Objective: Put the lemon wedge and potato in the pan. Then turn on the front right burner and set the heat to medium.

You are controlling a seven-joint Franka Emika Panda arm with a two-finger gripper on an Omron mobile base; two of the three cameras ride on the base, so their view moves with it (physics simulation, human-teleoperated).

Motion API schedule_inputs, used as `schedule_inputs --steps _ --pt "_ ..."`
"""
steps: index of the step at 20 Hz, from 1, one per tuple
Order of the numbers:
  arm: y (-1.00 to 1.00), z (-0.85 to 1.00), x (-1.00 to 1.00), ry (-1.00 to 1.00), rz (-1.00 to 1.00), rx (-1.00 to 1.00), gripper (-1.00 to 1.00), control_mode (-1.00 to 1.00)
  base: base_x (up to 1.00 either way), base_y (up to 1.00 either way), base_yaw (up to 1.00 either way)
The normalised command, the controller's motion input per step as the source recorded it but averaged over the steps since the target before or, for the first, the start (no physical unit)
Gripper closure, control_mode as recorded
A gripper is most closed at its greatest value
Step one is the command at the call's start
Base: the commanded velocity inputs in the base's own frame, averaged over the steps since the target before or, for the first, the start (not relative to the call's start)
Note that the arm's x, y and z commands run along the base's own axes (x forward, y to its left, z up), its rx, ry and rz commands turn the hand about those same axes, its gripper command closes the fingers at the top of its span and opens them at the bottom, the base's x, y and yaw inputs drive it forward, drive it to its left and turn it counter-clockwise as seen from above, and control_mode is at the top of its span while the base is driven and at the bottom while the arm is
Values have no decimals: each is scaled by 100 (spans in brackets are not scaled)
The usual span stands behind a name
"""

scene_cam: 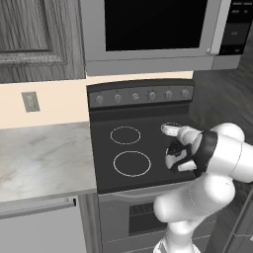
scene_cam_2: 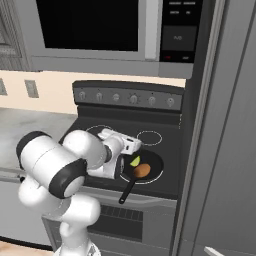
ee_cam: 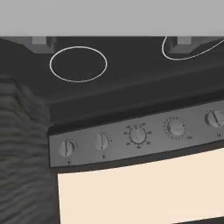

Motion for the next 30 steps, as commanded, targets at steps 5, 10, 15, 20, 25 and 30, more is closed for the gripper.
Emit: schedule_inputs --steps 5,10,15,20,25,30 --pt "25 37 -10 -38 5 -17 -100 -100 0 0 0" --pt "8 5 12 -2 0 -3 -100 -100 0 0 0" --pt "6 0 17 1 -4 1 -100 -100 0 0 0" --pt "22 0 19 1 -12 0 -100 -100 0 0 0" --pt "56 0 0 0 -14 0 -100 -100 0 0 0" --pt "52 0 0 0 -6 -1 -100 -100 0 0 0"
